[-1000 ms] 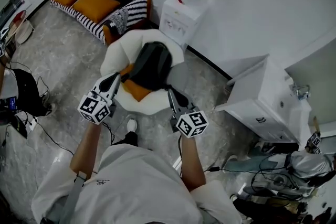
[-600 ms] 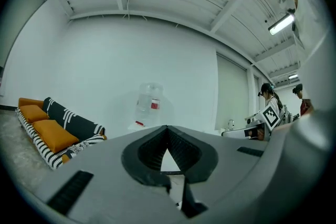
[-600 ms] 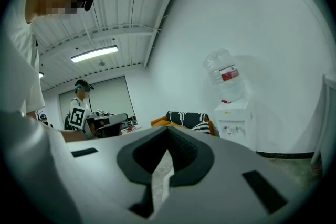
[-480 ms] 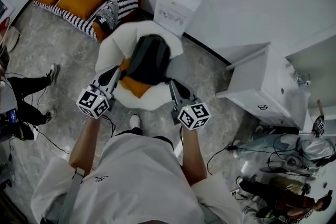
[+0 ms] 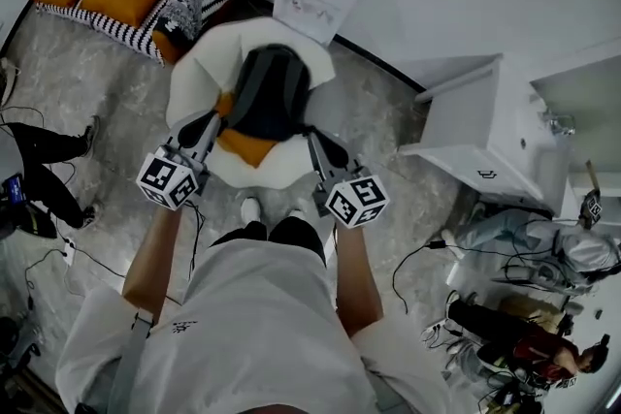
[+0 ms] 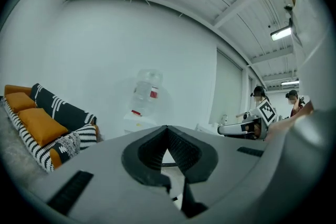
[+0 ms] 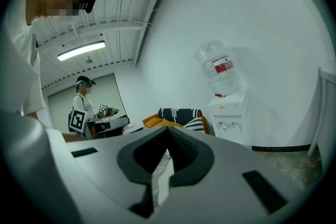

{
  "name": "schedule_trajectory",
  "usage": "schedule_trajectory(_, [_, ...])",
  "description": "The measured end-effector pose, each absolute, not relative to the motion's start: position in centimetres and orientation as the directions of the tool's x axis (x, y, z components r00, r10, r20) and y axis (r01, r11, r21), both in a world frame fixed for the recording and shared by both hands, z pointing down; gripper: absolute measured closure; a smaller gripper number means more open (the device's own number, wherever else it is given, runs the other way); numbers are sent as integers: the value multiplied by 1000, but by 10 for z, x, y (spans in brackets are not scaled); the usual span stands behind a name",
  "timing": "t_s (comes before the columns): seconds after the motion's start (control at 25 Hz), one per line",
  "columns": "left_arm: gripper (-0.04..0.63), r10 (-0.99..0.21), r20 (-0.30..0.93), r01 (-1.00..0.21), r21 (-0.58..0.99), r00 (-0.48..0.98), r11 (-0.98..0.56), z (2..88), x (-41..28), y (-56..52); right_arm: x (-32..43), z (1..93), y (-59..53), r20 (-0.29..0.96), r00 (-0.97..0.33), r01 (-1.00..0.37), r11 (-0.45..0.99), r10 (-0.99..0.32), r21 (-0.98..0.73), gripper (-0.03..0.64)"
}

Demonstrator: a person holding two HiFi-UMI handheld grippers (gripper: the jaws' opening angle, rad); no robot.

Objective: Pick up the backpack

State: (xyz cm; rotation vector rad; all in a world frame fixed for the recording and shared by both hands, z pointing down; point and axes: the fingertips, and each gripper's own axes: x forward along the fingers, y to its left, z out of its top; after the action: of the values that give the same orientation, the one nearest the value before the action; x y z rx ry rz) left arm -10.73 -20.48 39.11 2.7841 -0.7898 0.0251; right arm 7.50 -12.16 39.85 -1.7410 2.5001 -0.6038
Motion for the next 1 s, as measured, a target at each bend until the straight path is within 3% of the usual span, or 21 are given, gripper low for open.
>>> schedule_trajectory(0.28, [594, -474, 141, -494, 227, 869, -839, 417, -80, -213, 94, 413, -141, 192, -376, -888, 293, -906, -355, 611])
schedule_trajectory(0.64, [594, -566, 212, -603, 225, 797, -765, 450, -53, -247, 129, 452, -190, 232, -453, -867, 363, -861, -342, 611])
schedule_trajectory(1.0, [594, -592, 228, -634, 246, 773, -733, 491, -22, -293, 153, 518, -243, 285, -507, -844, 401, -813, -358, 611])
